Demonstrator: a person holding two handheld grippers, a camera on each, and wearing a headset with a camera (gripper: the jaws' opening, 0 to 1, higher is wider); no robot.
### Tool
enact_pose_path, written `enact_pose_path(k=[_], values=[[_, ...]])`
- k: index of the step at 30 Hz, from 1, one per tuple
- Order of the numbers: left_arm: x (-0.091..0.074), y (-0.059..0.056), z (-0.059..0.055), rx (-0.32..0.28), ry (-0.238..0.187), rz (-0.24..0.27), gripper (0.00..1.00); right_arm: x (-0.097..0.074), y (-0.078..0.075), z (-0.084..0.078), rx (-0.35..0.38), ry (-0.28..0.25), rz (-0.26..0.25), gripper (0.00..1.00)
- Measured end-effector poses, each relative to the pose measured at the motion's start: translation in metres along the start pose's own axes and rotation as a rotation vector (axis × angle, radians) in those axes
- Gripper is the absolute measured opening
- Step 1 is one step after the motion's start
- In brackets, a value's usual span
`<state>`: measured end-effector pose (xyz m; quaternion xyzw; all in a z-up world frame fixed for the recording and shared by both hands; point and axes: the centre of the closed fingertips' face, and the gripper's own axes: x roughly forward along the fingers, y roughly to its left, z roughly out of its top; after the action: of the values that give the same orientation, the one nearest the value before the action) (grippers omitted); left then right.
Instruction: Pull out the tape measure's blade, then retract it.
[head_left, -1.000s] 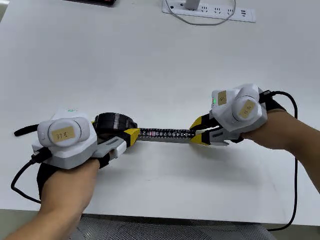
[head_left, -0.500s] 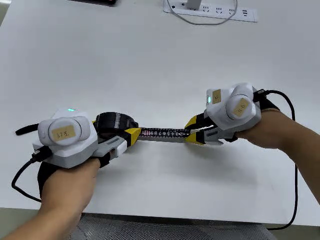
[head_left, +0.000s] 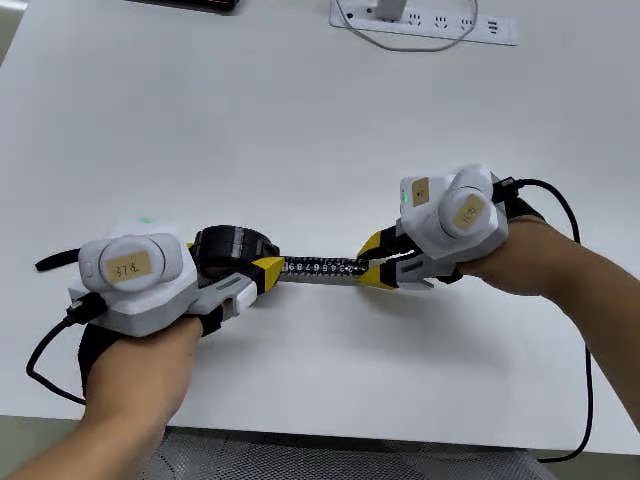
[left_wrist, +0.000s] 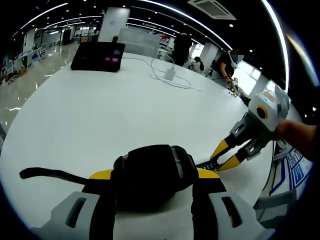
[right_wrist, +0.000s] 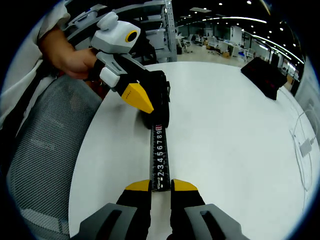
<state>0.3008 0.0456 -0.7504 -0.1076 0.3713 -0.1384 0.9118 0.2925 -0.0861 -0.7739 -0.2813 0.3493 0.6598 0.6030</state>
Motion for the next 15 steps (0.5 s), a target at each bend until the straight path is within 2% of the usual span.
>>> enact_pose_path(k=[15], values=[[0.000,0.000,0.000,-0.003,0.001,-0.007,0.56,0.013,0.001,0.018,-0.007,-0.024,0.017,0.11]])
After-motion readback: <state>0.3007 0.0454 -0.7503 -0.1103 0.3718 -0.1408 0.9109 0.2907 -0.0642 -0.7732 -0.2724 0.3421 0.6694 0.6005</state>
